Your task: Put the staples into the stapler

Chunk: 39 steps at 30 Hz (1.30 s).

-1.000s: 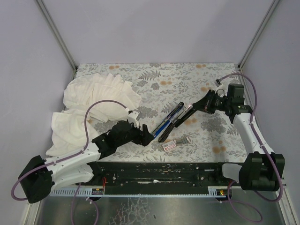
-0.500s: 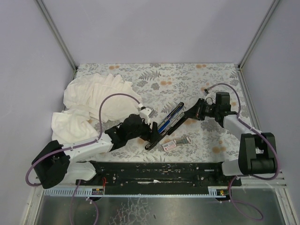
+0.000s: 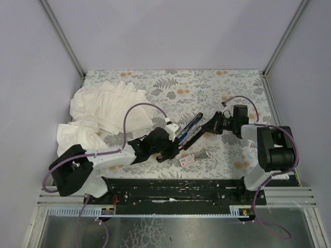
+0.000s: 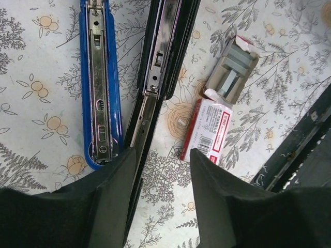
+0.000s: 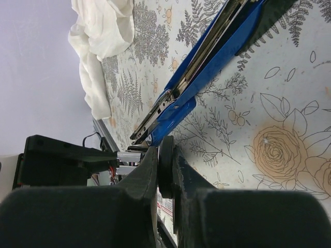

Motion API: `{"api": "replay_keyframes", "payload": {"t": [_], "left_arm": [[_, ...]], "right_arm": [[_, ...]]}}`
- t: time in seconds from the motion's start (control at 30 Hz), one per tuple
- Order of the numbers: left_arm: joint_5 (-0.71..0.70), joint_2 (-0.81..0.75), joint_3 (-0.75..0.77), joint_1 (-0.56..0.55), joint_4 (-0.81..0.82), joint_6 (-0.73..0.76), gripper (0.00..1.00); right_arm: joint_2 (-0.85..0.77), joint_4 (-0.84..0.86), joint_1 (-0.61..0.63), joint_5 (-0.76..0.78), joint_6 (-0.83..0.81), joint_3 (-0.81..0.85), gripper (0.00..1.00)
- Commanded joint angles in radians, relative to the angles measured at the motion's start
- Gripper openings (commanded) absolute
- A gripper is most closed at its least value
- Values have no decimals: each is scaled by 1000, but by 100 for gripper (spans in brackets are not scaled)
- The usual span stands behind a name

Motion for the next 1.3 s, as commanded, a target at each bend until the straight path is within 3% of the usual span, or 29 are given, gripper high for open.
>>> {"api": "replay_keyframes", "payload": {"t": [0.0,0.17,0.4,0.7,1.03,1.27], "left_arm": [[-73,12,-12,-23,13,31,42],[-93,5,-61,-37,19,5,33],[-123,-47,-124,-51,35,-47,31],[-134,-123,-155,-54,40,-87,34],[-110,-103,-188,-54,70,-109,34],[-121,-78,-227,-54,92,-110,29]], "right_arm": [[-4,-6,5,17,-70,39,15],[-7,-48,3,98,-108,34,42],[-70,-54,-25,201,-95,-15,56],[-173,-130,-73,275,-108,-19,65],[-174,-165,-74,302,-97,-19,69],[-168,-167,-75,301,-97,-21,69]]}}
